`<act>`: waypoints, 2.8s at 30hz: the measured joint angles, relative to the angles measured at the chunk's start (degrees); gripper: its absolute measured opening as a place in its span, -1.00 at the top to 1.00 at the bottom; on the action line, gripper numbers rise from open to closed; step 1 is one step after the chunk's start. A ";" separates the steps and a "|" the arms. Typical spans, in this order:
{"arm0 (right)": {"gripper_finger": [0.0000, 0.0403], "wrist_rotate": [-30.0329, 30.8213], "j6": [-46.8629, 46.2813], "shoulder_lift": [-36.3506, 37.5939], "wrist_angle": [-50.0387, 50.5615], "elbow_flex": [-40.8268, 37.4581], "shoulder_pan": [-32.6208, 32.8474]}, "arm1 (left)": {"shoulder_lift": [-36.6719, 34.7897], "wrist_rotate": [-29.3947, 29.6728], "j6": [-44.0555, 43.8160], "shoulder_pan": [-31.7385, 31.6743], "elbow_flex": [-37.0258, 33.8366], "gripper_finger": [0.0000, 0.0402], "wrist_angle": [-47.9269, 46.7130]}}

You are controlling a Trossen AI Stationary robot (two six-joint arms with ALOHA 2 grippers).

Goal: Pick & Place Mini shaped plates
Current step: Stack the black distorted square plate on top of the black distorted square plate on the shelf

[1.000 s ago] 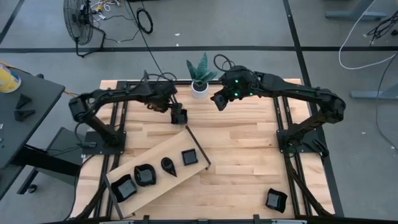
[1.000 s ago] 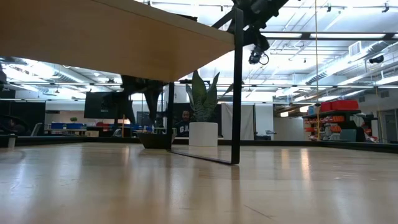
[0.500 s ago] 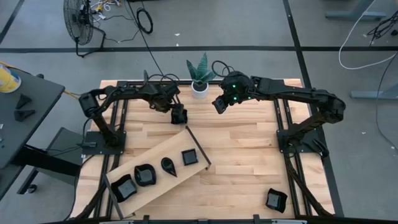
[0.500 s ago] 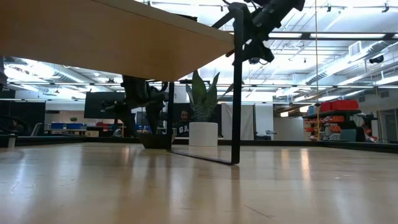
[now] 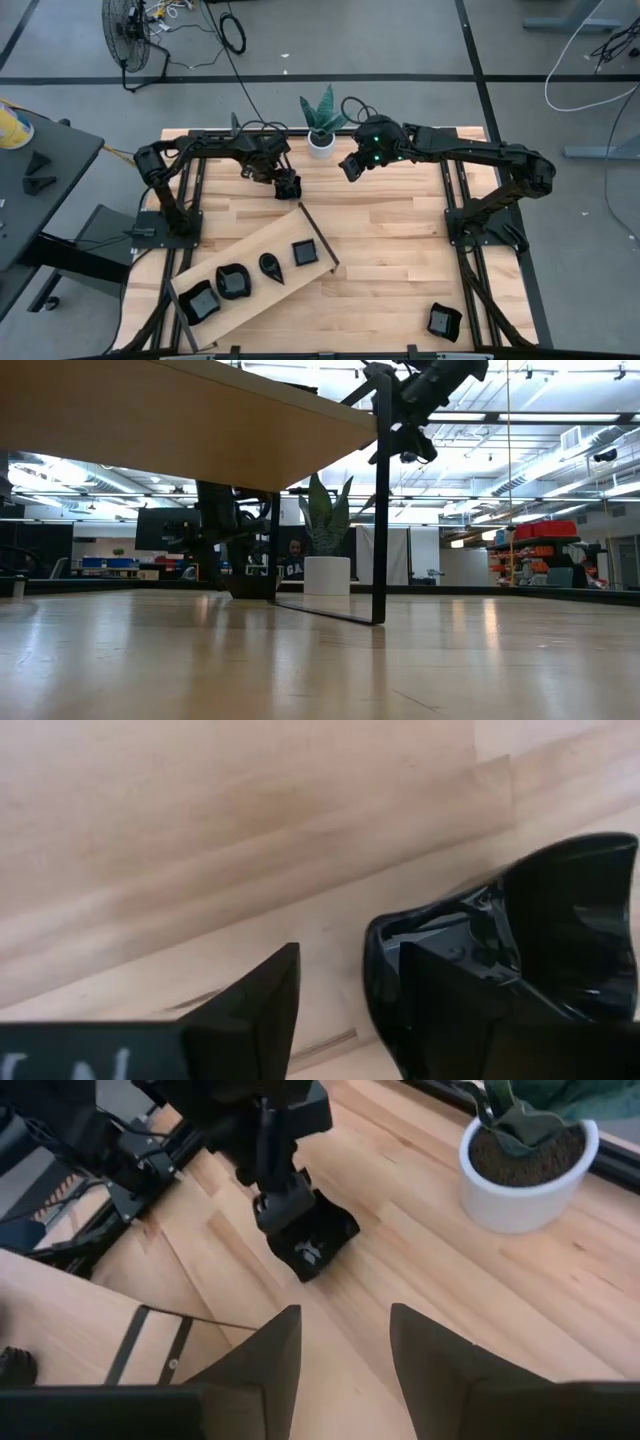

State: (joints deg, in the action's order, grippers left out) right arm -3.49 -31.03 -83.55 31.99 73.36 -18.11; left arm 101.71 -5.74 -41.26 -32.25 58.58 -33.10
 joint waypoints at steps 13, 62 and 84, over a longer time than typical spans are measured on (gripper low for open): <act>0.22 -0.01 0.01 0.00 -0.36 0.00 0.01 | 0.04 0.58 0.85 -0.02 -0.01 0.54 0.26; 0.22 0.00 0.24 -0.04 -1.16 0.00 0.00 | -31.77 -11.43 32.51 0.21 22.13 0.99 -43.89; 0.22 -0.59 5.54 -0.02 -1.16 0.00 3.35 | -49.44 -14.44 3.05 35.88 22.09 0.99 -49.54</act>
State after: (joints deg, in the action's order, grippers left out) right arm -4.08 -25.49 -83.57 30.83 73.36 -14.76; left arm 52.27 -20.18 -38.21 3.63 80.66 -82.65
